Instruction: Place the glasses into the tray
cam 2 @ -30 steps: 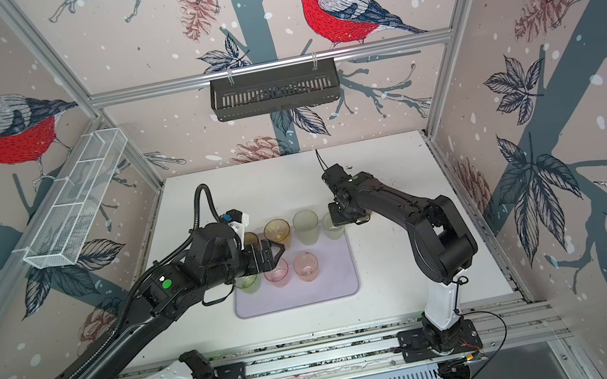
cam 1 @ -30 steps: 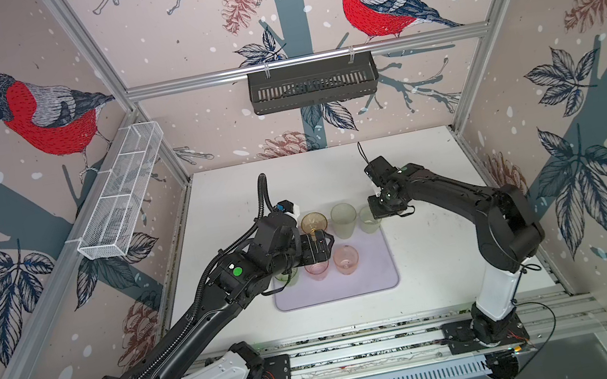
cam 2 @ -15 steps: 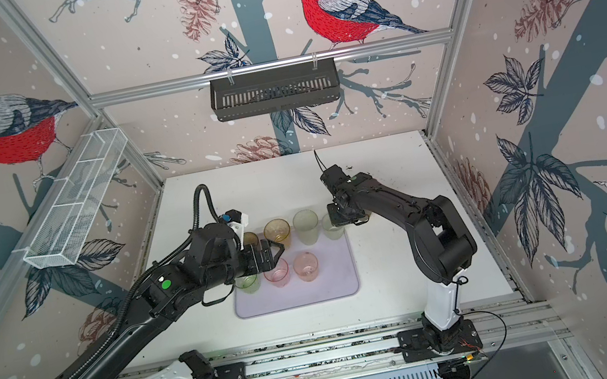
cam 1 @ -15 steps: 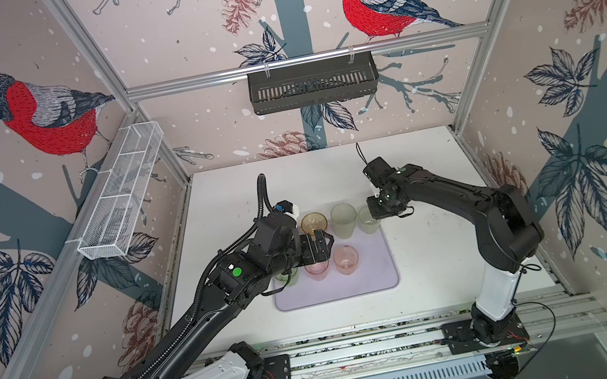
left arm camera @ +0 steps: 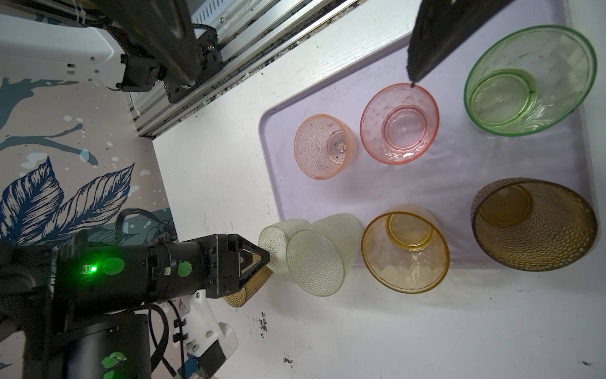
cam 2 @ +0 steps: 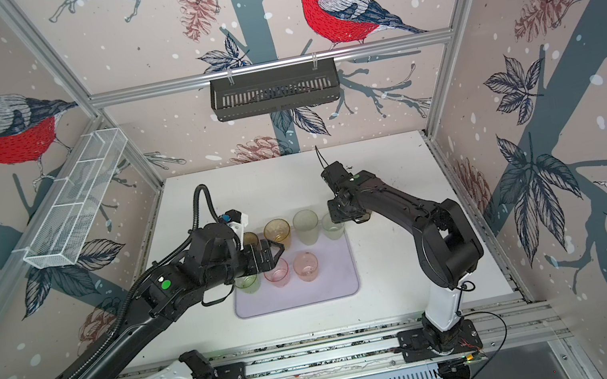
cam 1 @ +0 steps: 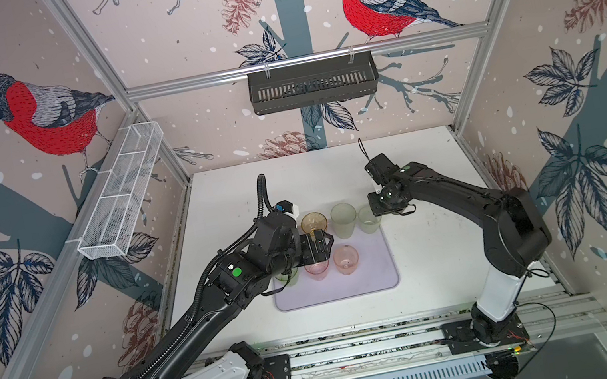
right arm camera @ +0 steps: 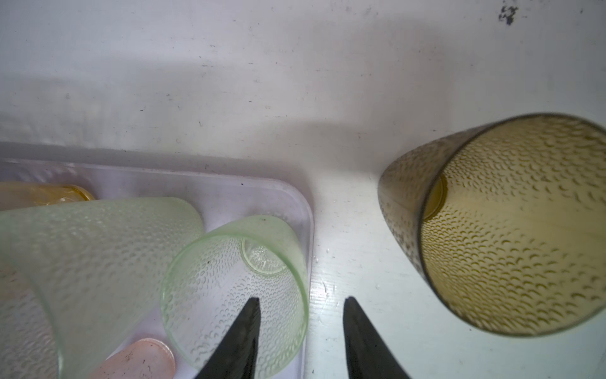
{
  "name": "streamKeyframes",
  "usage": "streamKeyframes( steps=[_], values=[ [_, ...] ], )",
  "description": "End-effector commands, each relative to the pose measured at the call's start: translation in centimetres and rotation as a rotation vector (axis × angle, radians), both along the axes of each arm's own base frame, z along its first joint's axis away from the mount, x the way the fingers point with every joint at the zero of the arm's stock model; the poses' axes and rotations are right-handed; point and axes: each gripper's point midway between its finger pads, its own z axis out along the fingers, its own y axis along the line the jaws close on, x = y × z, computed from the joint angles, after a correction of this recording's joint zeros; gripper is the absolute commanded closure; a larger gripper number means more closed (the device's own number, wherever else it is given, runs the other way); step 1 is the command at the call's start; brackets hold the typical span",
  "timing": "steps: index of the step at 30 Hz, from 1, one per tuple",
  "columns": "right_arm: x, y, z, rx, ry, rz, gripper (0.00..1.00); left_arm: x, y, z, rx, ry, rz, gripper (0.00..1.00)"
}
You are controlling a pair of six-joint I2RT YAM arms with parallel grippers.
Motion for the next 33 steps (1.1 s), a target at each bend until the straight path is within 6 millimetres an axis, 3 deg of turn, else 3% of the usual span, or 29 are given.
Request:
streamKeyframes(
  steps=[1, 17, 33],
  values=[
    [-0.2, -0.5, 1.1, -0.017, -0.018, -0.015, 0.52, 0.1, -0.1, 0.1, -0.003, -0.005, 0.001, 0.02],
    [-1.3, -2.9, 6.6, 0.01, -0.119, -0.031, 0.29, 1.2, -1.8, 0.7, -0.019, -0.025, -0.033, 0.02],
    [-0.6, -11.0, 7.5, -0.018, -0.113, -0.149, 0.26, 2.6, -6.8, 2.6, -0.048, -0.073, -0.126, 0.02]
  ],
)
